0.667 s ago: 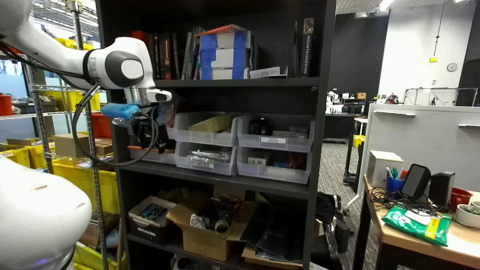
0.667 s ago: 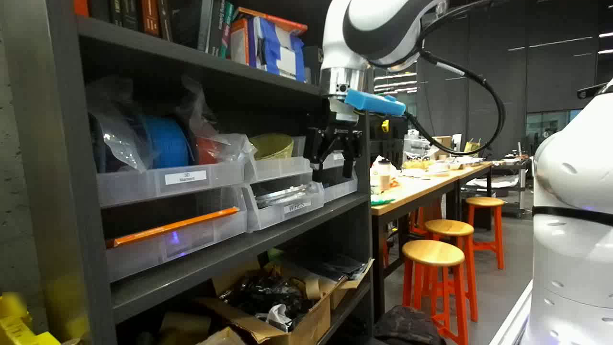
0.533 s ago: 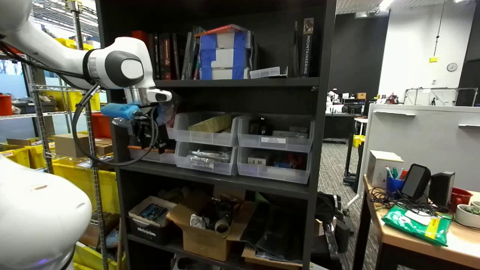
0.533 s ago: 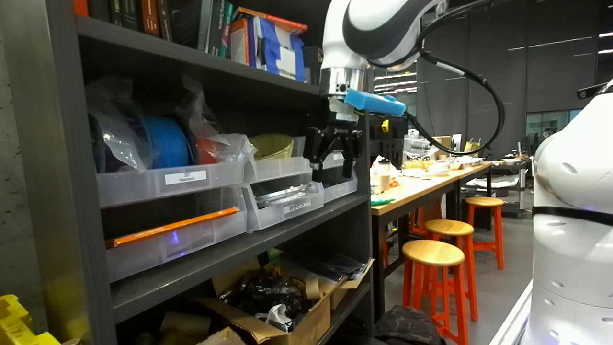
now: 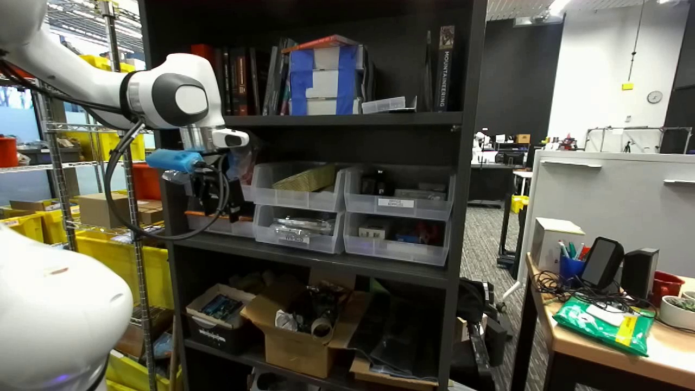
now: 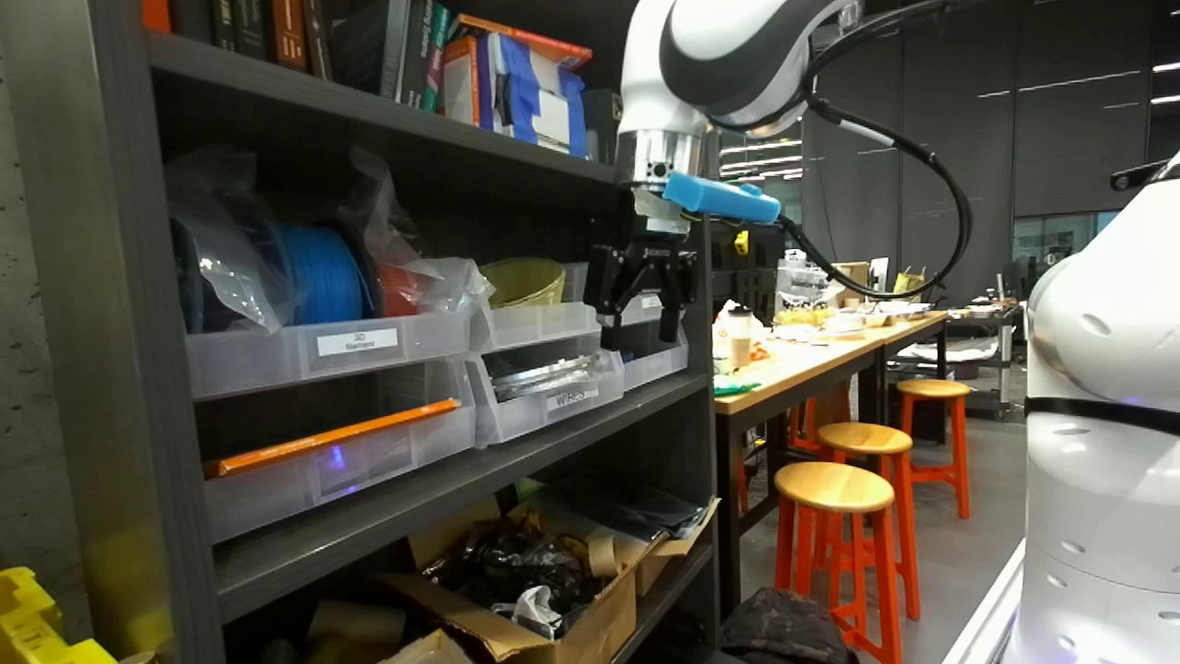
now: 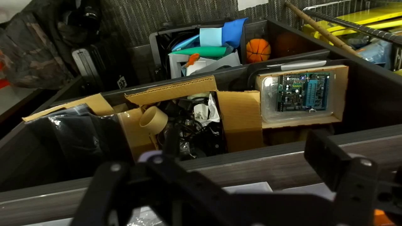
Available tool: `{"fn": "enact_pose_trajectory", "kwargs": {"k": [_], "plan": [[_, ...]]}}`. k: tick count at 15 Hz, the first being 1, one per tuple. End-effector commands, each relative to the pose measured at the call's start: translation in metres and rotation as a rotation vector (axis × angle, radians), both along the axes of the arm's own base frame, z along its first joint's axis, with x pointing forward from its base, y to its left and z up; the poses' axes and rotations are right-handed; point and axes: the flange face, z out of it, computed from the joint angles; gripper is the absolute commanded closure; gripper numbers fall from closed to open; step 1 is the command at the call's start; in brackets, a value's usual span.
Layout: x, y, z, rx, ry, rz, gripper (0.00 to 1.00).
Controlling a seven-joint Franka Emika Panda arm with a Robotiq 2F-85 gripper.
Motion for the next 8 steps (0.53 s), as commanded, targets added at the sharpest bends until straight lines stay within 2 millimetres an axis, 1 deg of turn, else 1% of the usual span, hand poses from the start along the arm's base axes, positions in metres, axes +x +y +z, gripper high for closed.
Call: {"fn": "enact_pose_trajectory", "kwargs": {"k": [1,5,8], "plan": [[0.0,0.0,0.002,0.004,-0.002,0.002,0.0],[-0.008,-0.001,0.013,0.031,-0.031,-0.001,0.0],[-0.018,0.0,0.029,0.035,-0.059,0.01,0.0]]}}
